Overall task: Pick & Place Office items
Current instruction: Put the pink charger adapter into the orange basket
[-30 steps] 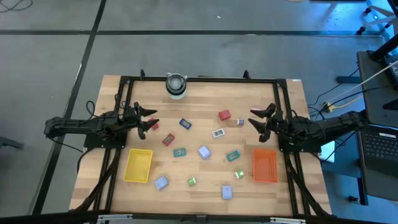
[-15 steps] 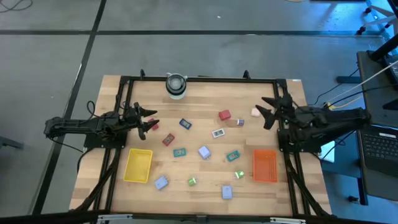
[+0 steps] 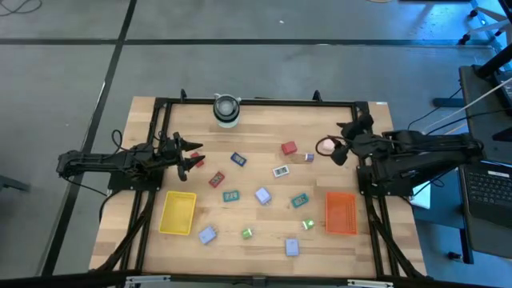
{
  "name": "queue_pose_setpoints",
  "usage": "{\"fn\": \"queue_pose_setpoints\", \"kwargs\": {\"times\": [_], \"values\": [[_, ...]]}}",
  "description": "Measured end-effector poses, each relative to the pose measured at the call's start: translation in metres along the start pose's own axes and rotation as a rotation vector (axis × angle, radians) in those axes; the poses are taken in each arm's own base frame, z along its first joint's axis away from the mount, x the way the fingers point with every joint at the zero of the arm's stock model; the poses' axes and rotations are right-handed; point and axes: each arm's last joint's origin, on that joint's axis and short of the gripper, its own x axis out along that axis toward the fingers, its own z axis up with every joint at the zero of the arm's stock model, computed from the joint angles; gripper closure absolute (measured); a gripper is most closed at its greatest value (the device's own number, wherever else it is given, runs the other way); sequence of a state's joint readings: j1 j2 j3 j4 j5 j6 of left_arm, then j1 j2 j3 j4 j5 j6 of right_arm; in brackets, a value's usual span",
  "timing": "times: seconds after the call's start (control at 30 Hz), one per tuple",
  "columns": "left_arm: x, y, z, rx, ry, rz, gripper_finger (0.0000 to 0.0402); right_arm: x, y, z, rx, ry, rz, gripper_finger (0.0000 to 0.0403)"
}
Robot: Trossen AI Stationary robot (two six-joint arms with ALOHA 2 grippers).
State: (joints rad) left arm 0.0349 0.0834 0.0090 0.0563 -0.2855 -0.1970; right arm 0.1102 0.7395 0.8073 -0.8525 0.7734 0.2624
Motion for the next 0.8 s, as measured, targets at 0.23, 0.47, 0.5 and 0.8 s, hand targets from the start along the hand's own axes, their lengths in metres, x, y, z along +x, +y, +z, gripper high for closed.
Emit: {"fn": "queue_pose_setpoints", "kwargs": {"times": [0.23,0.47,0.5,0.8], "values": [[0.000,0.000,0.000,-0.005,0.003,-0.015,0.0166,0.015,0.001,-0.006,0.052,0.115,0.021,0.0142],[0.000,-0.001,0.000,-0.017,0.007,-0.023,0.0166,0.035,-0.003,-0.014,0.100,0.321,0.027,0.0095],[0.000,-0.001,0.000,-0.017,0.008,-0.024,0.0166,0.039,-0.003,-0.014,0.107,0.350,0.038,0.0094],[0.000,-0.001,-0.001,-0.001,0.017,-0.050,0.0166,0.091,-0.003,-0.024,0.051,0.660,0.218,0.0105]]}}
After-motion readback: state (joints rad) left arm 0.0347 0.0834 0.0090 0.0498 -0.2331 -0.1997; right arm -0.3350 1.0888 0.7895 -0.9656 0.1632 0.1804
